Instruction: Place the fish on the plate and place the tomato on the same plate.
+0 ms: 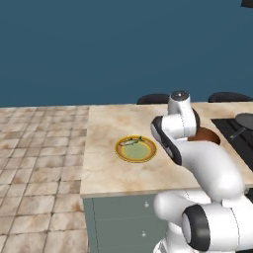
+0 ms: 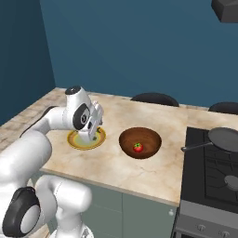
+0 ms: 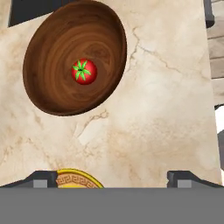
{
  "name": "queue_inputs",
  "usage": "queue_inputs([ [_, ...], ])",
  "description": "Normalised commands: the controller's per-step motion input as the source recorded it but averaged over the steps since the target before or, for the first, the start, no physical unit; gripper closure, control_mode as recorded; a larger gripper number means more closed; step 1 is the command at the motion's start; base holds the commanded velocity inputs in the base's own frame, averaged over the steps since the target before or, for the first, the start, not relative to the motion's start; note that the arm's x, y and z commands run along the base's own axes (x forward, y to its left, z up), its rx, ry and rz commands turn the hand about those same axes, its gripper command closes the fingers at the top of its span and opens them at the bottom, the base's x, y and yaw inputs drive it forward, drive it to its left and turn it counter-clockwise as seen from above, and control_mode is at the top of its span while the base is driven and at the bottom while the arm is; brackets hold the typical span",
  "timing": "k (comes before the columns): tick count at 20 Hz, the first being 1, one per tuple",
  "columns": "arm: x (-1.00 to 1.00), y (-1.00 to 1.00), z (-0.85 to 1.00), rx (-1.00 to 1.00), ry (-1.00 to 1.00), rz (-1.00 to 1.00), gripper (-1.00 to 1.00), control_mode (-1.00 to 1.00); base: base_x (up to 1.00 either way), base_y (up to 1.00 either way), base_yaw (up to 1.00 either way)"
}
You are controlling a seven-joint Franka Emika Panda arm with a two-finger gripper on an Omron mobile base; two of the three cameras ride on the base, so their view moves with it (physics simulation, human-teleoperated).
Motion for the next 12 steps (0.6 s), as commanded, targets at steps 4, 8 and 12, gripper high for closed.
queue_inputs([
  [4, -0.28, -0.51, 0.13, -0.01, 0.00, -0.13, -1.00, -1.00, 0.00, 0.00, 0.00],
  [8, -0.20, -0.47, 0.00, 0.00, 0.00, -0.14, -1.00, -1.00, 0.00, 0.00, 0.00],
  [12, -0.18, -0.40, 0.00, 0.00, -0.04, -0.17, -1.00, -1.00, 0.00, 0.00, 0.00],
])
